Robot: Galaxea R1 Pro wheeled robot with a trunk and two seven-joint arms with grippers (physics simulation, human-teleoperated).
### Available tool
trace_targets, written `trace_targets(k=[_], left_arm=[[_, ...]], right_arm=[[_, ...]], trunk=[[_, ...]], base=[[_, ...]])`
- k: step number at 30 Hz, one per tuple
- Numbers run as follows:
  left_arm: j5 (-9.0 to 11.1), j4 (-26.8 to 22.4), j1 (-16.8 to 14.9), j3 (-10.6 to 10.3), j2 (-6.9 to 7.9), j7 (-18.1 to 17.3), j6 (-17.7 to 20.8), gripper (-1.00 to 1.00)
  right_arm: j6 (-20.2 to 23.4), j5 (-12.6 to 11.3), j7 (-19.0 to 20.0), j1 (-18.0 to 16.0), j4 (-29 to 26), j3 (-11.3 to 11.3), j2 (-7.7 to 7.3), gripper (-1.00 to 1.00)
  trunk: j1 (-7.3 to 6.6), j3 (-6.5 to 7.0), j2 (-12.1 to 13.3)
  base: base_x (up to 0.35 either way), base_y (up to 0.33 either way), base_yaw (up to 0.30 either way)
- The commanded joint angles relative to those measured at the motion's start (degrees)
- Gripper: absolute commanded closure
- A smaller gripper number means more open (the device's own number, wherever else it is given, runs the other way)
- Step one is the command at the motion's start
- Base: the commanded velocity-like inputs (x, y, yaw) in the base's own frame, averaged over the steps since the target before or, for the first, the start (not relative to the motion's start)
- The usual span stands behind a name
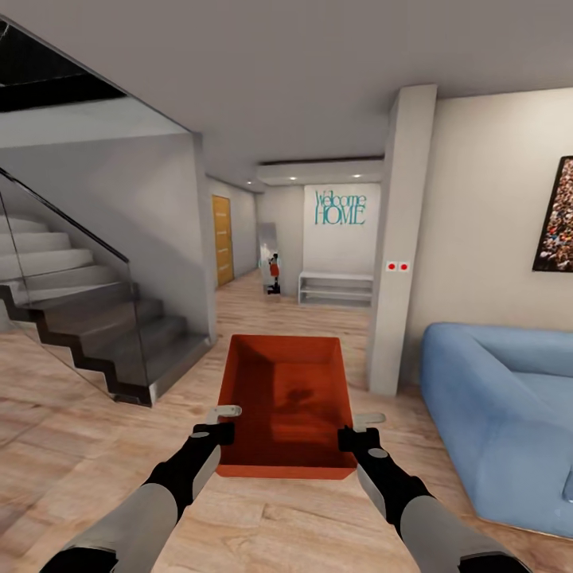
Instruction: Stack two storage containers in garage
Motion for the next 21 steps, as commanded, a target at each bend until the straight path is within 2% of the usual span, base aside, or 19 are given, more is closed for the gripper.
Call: trace_targets(k=[1, 21], left_arm=[[-1.15, -0.30, -0.07, 1.94, 1.22, 0.94, -1.71, 1.00], [-1.15, -0.30, -0.08, 1.97, 1.22, 0.94, -1.71, 1.00]], right_arm=[[-0.12, -0.35, -0.43, -0.01, 0.14, 0.20, -0.08, 1.00], [-0.10, -0.35, -0.43, -0.01, 0.12, 0.20, -0.04, 1.00]], trunk=[[0.04, -0.08, -0.05], [0.04, -0.08, -0.05]], base=[[0.322, 0.000, 0.000], [0.322, 0.000, 0.000]])
